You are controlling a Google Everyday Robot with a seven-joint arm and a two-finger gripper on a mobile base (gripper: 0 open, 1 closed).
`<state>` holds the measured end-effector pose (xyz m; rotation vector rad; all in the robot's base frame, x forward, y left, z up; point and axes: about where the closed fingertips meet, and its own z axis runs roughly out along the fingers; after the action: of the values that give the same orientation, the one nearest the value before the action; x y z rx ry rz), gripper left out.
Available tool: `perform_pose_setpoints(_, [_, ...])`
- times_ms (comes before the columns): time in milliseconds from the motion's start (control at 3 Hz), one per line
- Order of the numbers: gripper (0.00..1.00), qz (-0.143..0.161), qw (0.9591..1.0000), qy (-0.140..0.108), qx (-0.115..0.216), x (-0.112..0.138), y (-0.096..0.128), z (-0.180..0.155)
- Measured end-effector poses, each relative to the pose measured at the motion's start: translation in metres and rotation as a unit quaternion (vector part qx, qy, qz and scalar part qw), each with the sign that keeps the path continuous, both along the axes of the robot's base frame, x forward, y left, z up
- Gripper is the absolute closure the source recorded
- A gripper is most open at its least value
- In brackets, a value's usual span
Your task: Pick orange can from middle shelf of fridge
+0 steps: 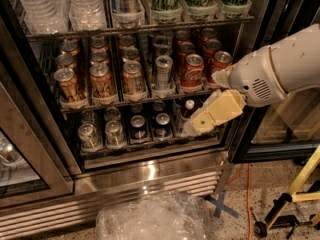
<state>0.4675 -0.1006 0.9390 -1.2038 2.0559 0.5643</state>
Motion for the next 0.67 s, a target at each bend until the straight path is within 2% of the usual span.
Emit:
perform_pose_setpoints(333, [0.00,0.003,1.0000,0.003,-0.002,-0.002,0.000,-0.001])
perform_pose_setpoints(667, [0.00,-0.011,0.9996,0.000,0.026,0.006,0.017,-0.013])
